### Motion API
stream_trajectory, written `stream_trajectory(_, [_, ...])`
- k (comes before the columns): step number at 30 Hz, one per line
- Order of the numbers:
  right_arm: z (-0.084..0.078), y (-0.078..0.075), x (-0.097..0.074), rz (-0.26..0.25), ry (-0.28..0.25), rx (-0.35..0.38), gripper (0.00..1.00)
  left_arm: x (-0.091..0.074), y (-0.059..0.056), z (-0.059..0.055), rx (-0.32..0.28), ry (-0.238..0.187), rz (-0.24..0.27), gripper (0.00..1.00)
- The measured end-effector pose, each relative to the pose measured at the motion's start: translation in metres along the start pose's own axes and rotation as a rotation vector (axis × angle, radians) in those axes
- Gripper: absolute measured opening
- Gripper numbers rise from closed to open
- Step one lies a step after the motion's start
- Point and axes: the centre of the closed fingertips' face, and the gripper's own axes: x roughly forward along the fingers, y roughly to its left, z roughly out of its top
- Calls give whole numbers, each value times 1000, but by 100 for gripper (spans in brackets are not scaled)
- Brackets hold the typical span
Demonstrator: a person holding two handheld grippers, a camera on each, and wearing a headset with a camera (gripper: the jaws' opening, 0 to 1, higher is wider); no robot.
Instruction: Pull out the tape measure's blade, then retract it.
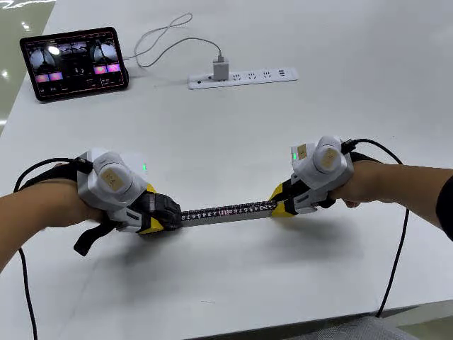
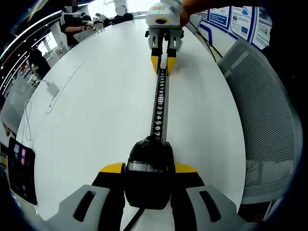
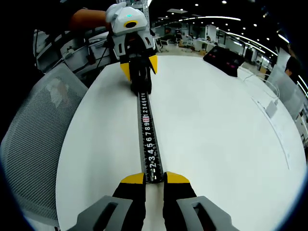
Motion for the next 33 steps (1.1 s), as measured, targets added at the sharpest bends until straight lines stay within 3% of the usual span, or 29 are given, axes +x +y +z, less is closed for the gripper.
stream_trajectory(33, [-21,-2,-20,-21,25,22,8,1,0,0,-4,1,2,31])
